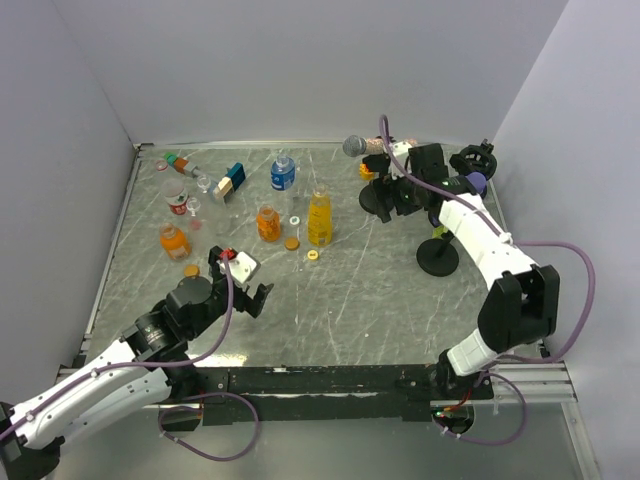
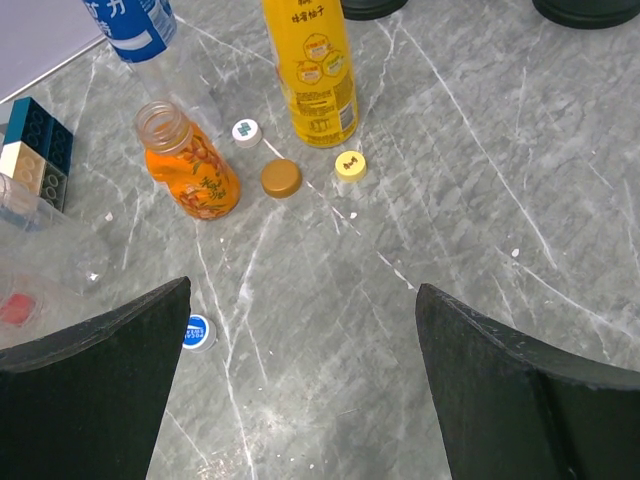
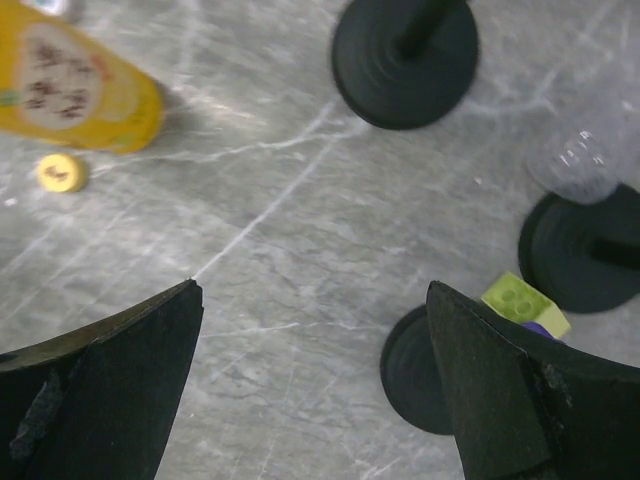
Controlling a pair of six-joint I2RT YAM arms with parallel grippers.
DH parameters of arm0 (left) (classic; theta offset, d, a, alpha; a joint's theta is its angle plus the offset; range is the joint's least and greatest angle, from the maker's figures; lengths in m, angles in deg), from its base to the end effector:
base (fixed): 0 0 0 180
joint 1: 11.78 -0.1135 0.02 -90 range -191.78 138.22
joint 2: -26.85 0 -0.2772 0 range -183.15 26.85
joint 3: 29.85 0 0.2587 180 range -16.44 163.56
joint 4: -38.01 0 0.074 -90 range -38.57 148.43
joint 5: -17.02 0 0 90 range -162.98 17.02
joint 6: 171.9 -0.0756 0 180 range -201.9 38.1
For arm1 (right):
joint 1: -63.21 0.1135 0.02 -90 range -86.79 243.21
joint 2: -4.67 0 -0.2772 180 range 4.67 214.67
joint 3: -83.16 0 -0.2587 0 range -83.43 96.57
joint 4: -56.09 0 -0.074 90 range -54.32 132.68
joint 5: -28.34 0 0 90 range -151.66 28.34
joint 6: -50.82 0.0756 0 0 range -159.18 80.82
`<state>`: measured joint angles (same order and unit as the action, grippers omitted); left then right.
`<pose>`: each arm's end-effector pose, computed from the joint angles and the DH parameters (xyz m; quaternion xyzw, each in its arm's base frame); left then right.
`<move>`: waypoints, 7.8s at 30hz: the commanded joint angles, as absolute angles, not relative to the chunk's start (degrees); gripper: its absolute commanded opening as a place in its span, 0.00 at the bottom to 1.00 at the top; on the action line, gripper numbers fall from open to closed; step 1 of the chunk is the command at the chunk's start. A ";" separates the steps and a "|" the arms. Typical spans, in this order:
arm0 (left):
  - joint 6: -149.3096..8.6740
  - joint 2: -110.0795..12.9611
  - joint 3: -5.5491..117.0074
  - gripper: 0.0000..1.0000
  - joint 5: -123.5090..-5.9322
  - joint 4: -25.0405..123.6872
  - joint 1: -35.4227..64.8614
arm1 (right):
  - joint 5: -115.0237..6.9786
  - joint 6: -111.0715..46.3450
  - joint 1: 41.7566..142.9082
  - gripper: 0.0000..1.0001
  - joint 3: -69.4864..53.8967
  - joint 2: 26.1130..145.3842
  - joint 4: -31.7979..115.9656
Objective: Unscrew the bottle caps
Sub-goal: Pick up the plastic bottle from the center of the board, then unscrew the bottle cap from the plastic bottle.
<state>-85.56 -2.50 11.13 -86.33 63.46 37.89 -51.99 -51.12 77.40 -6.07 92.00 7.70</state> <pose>0.1266 -0.1222 0.2663 0.2867 0.7307 -0.1552 0.5997 0.3560 0.1031 0.3010 -0.2395 0.8893 0.0853 0.3801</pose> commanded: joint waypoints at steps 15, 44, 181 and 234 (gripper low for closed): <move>-85.76 -3.04 13.18 0.97 -84.50 62.85 35.77 | -84.95 -37.16 75.34 0.98 5.07 109.07 13.67; -86.12 -4.97 12.92 0.97 -83.44 62.33 34.27 | -85.66 -35.84 68.31 0.98 21.77 128.85 13.06; -28.02 -19.65 9.49 0.74 -29.92 21.02 23.99 | -7.08 -98.33 84.65 0.17 -25.33 55.38 -18.06; -43.05 -20.53 18.28 0.07 -36.94 35.87 24.96 | -12.80 -76.18 102.23 0.35 -8.63 83.33 -13.84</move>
